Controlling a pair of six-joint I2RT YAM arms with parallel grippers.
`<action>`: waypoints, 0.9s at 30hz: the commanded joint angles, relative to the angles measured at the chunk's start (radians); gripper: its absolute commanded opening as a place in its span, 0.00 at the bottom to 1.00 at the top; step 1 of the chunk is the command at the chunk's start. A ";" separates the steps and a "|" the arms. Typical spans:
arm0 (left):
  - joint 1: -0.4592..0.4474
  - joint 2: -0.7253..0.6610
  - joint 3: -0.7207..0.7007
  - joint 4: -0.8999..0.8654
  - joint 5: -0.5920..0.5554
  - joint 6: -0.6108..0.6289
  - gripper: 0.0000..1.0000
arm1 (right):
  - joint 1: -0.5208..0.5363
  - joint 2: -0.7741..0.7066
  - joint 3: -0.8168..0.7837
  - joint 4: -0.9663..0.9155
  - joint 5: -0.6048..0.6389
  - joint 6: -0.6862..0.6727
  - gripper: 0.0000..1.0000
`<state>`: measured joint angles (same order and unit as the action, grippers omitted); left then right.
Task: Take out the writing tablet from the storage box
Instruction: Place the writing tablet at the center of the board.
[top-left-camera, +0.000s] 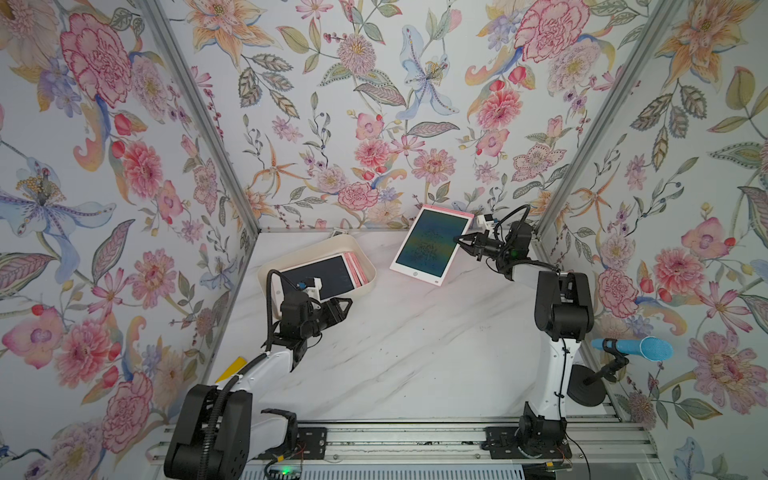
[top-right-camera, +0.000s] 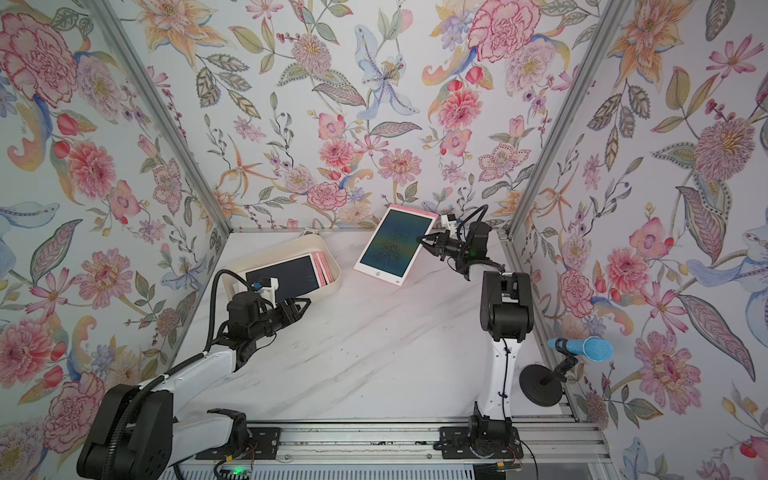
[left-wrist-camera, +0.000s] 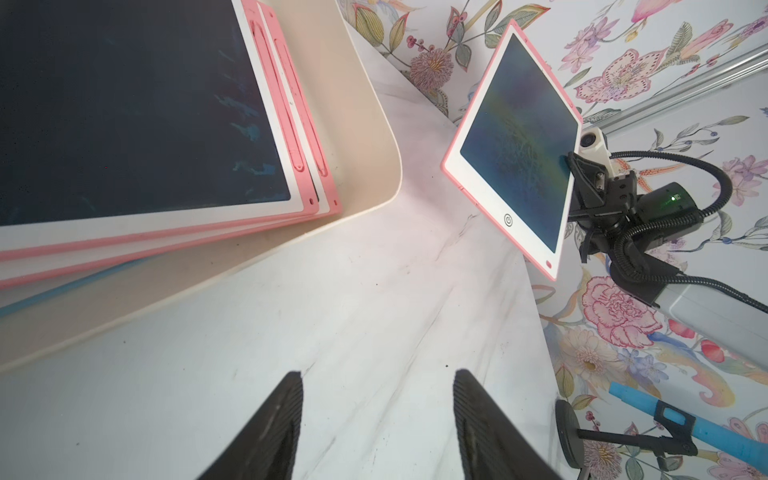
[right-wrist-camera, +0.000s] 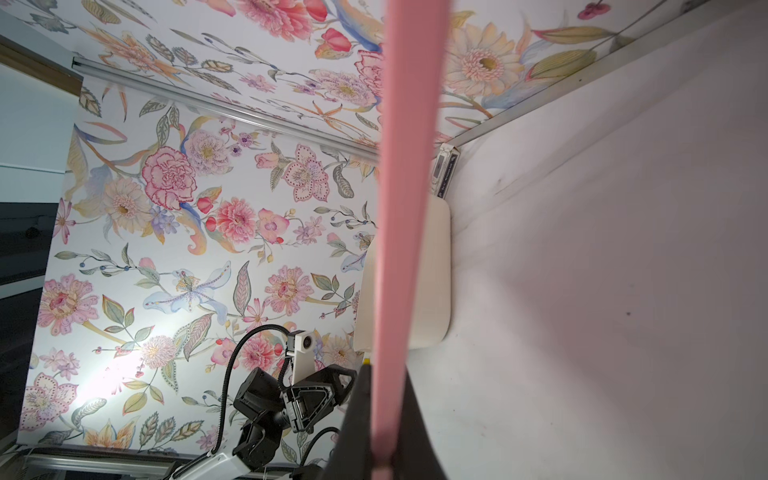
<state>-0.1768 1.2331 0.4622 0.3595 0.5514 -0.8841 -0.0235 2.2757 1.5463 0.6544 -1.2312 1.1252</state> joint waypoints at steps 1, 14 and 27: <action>0.005 0.013 0.036 0.007 0.031 0.043 0.60 | -0.007 0.084 0.078 -0.058 -0.084 -0.022 0.00; 0.005 -0.036 0.009 0.013 0.021 0.058 0.60 | -0.003 0.276 0.367 -0.494 -0.121 -0.265 0.00; 0.005 -0.036 -0.013 0.045 0.030 0.068 0.61 | 0.023 0.361 0.489 -0.677 -0.120 -0.333 0.00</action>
<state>-0.1768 1.2091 0.4660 0.3824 0.5697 -0.8433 -0.0071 2.6072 2.0037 0.0292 -1.3128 0.8188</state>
